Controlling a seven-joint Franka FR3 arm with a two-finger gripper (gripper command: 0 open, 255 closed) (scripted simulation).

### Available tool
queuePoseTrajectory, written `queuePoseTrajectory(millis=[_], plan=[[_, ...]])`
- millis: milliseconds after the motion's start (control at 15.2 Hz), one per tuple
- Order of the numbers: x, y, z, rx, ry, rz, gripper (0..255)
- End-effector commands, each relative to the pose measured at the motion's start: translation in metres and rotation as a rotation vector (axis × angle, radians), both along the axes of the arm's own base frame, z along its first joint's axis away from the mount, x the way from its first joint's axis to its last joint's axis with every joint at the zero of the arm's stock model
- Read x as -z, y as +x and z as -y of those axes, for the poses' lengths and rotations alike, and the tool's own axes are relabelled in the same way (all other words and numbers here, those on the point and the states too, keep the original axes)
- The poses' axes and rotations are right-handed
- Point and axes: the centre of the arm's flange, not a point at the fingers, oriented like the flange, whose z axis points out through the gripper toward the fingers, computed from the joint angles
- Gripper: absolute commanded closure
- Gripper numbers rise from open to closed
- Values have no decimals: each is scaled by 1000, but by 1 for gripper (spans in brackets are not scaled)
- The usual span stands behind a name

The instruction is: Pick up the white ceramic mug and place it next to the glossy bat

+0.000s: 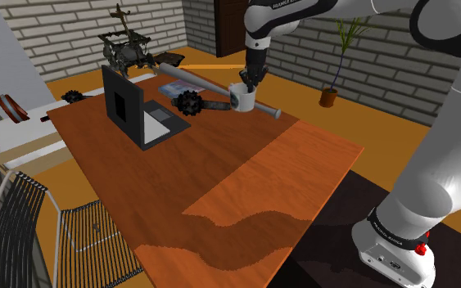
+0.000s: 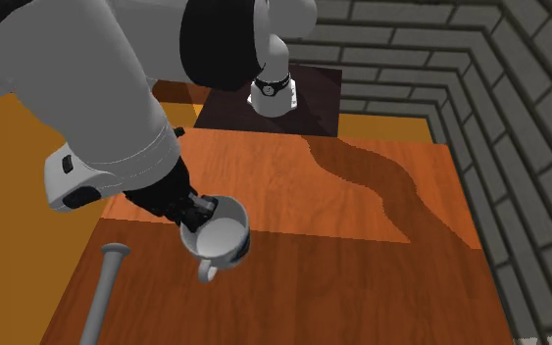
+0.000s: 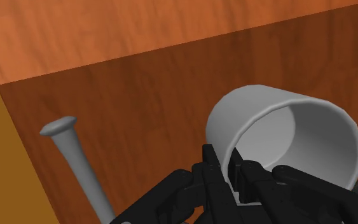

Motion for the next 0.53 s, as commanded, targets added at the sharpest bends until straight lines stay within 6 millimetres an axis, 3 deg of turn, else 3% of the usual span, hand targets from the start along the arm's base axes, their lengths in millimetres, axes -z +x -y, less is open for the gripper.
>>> queuePoseTrajectory(millis=[0, 462], plan=[[0, 8, 24, -1, 0, 0, 255], [0, 33, 113, -1, 0, 0, 255]])
